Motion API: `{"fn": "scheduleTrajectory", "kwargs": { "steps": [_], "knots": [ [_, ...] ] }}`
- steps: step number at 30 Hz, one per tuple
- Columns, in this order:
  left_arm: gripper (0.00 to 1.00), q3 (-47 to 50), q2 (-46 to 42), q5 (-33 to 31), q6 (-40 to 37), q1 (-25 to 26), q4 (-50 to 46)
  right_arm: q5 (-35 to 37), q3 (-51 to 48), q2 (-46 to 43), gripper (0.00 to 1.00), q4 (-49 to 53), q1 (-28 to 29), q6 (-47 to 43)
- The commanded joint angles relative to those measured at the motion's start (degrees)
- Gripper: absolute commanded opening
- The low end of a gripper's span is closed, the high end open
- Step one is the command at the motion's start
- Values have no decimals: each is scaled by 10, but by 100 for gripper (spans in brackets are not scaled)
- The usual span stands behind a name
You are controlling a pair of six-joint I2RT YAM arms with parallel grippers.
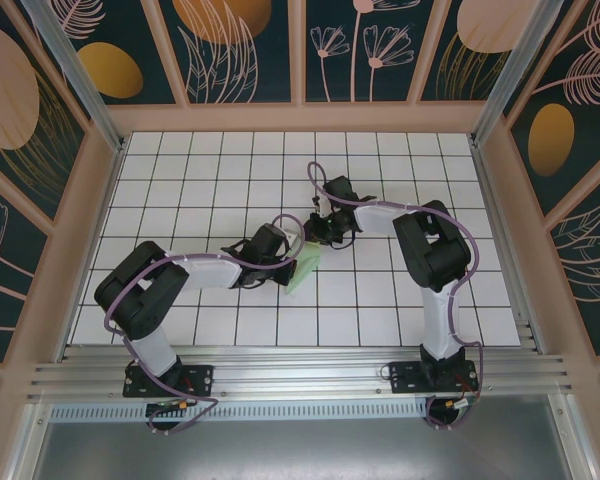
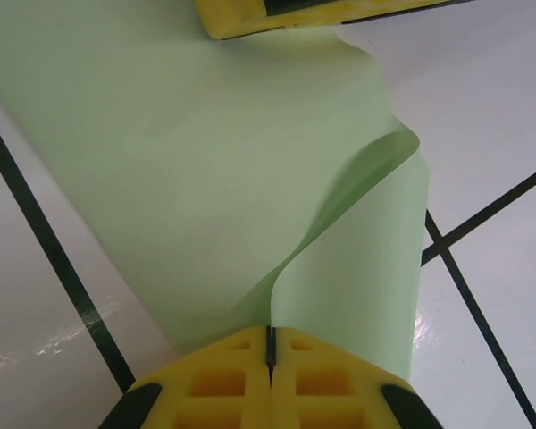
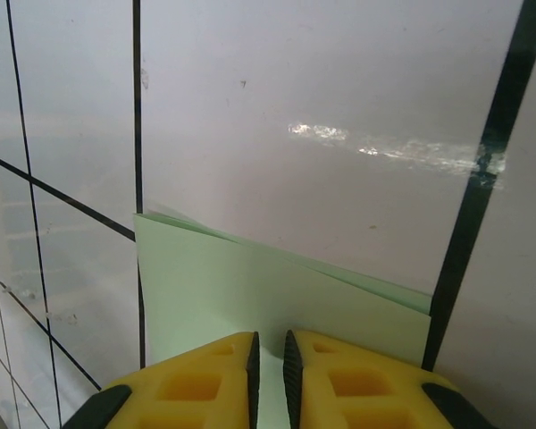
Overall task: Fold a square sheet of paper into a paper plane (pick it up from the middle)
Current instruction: Third fold the triangle at the center of the table.
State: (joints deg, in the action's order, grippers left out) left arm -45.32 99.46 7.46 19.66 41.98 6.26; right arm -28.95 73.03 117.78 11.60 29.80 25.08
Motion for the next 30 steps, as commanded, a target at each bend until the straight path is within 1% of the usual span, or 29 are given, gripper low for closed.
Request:
{"fn": "scheduleTrajectory", "kwargs": {
  "steps": [1, 4, 7, 12, 14, 16, 20, 23, 30],
  "knots": [
    [7, 6, 10, 14, 2, -4, 8, 33, -11, -22, 23, 10, -5, 21],
    [7, 6, 12, 18, 1, -3, 9, 59, -33, -71, 25, -5, -19, 44],
    [7, 9, 10, 19, -1, -4, 9, 48, -84, -124, 25, -40, -33, 62],
    [7, 9, 9, 14, -6, -4, 5, -1, -184, -200, 17, -116, -21, 102],
    [7, 7, 10, 15, -8, -4, 5, -26, -227, -224, 15, -164, -9, 130],
    [7, 5, 10, 13, -9, -4, 3, -33, -255, -239, 12, -193, 8, 151],
    [7, 2, 12, 13, -13, -3, 2, -23, -277, -245, 11, -211, 47, 172],
    [7, 2, 13, 13, -15, -4, 1, -28, -291, -236, 10, -234, 64, 188],
    [7, -1, 12, 14, -19, -4, -4, -29, -290, -203, 10, -247, 72, 195]
  ]
}}
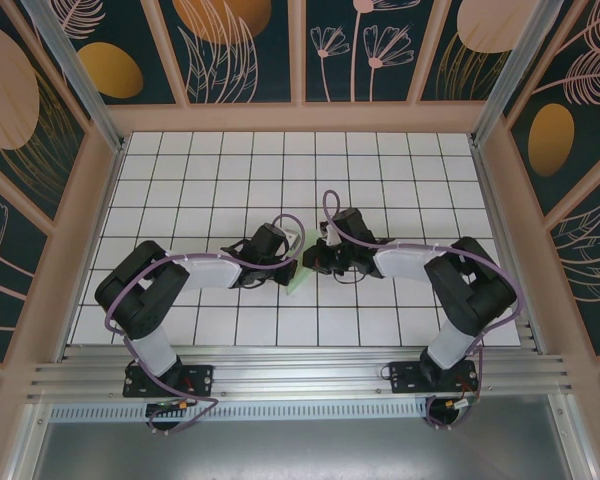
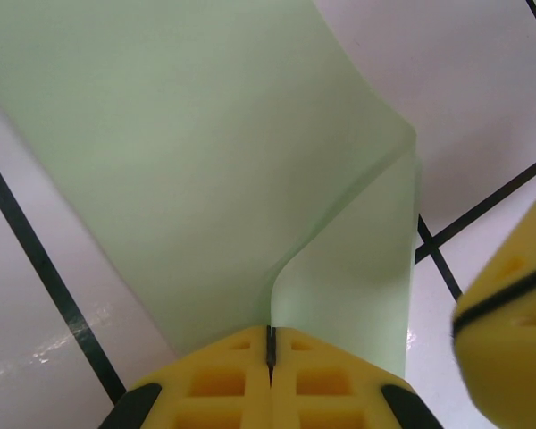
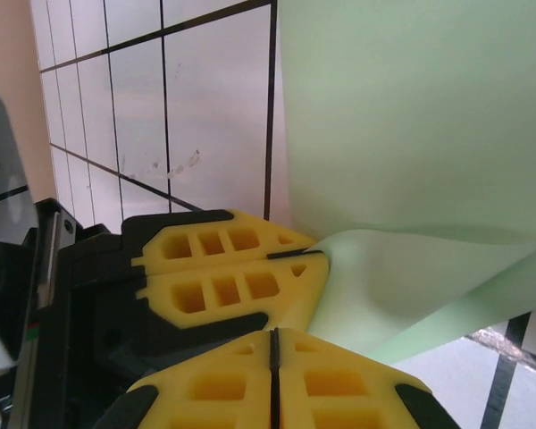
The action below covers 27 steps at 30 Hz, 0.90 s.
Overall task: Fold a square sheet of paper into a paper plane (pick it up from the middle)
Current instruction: Third fold the triangle at the center of the table.
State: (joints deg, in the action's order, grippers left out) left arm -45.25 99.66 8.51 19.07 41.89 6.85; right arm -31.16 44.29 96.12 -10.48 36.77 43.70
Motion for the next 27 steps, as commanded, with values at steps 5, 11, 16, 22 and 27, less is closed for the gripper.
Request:
{"fn": "scheduleTrajectory", "kwargs": {
  "steps": [5, 11, 16, 22, 27],
  "knots": [
    [7, -5, 11, 0, -16, -3, -15, -7, 16, 34, 10, -5, 3, -1],
    [7, -7, 13, 1, -19, -3, -16, 3, 14, 54, 10, 3, -1, -9],
    [6, -8, 13, -1, -22, -2, -19, 22, -1, 58, 10, 17, -1, -13],
    [6, -11, 18, -6, -25, -3, -23, 47, -5, 61, 10, 36, -1, -14],
    [6, -17, 21, -11, -29, -3, -30, 73, -6, 73, 10, 56, 0, -6]
  ]
}}
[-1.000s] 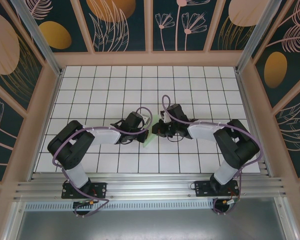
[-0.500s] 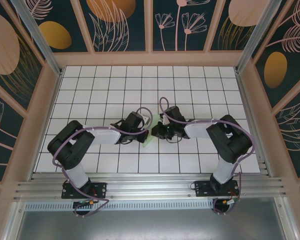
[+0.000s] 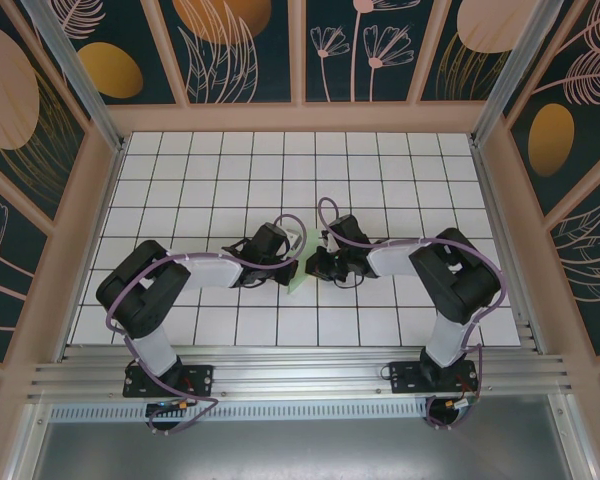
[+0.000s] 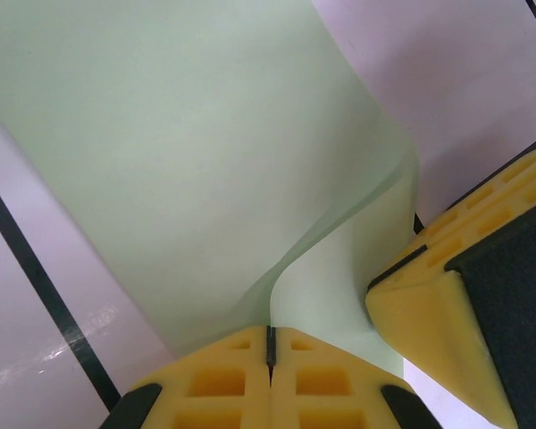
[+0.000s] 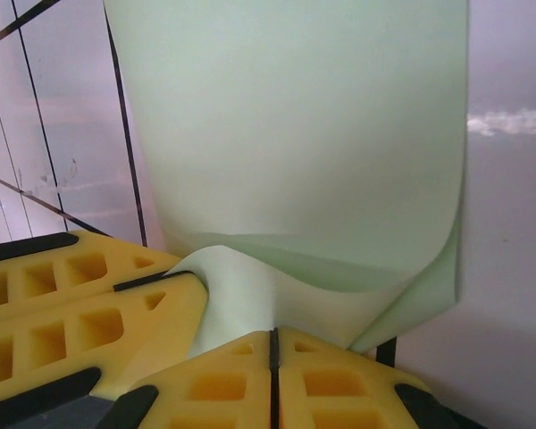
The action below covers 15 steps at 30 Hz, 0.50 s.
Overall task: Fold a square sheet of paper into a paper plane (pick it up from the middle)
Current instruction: Third fold the triangle at the center of the table.
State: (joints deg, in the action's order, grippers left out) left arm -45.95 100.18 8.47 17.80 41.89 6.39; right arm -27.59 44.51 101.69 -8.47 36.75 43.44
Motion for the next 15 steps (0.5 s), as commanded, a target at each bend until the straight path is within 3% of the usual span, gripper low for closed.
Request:
{"fn": "scheduleTrajectory", "kwargs": {
  "steps": [1, 8, 15],
  "knots": [
    [6, -10, 17, -11, -17, -2, -26, 39, -6, 15, 10, 42, 1, -4],
    [6, -9, 15, -8, -21, -3, -29, 22, 11, -47, 11, 29, -15, -4],
    [6, -9, 15, -5, -19, -2, -26, -3, 29, -9, 11, 5, -33, -4]
  ]
}}
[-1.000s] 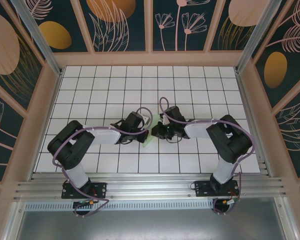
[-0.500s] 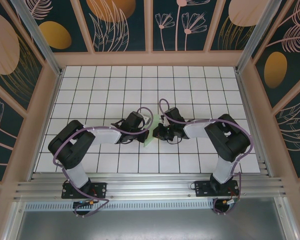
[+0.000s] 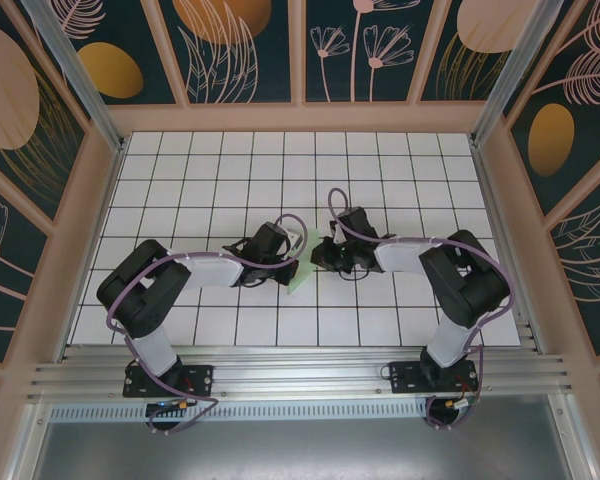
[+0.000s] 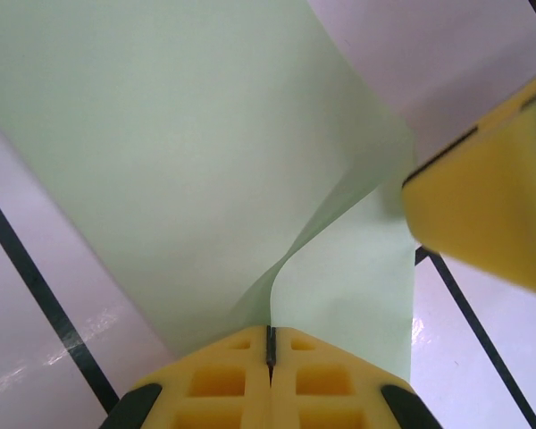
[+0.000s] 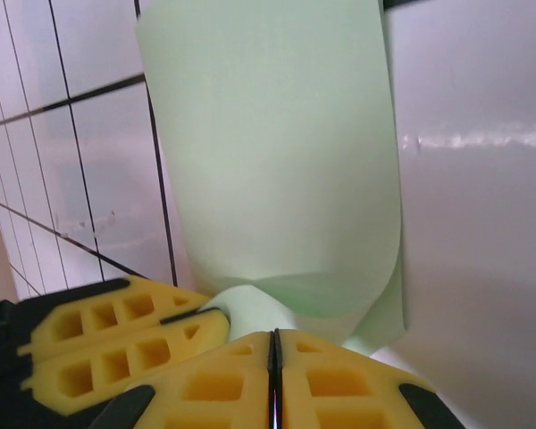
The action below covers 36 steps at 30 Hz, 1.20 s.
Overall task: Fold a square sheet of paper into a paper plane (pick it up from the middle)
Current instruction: Third fold the triangle at the center of the table.
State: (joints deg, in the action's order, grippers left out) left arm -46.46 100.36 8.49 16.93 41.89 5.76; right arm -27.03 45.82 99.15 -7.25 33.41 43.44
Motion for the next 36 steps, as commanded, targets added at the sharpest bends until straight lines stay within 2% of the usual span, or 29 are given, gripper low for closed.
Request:
{"fn": "scheduleTrajectory", "kwargs": {
  "steps": [1, 11, 21, 30, 36],
  "knots": [
    [6, -3, 12, -6, -10, -3, -20, 0, 14, 25, 11, -3, 1, -5],
    [5, -1, 10, -10, -13, -3, -23, 121, 22, 51, 10, 104, 3, -19],
    [5, -2, 11, -8, -15, -2, -26, 57, 52, 8, 12, 74, 4, -45],
    [5, -3, 12, -8, -16, -2, -25, 120, 45, 65, 11, 106, 6, -43],
    [5, -2, 9, -10, -15, -3, -26, 90, 38, -5, 12, 81, 10, -39]
  ]
}}
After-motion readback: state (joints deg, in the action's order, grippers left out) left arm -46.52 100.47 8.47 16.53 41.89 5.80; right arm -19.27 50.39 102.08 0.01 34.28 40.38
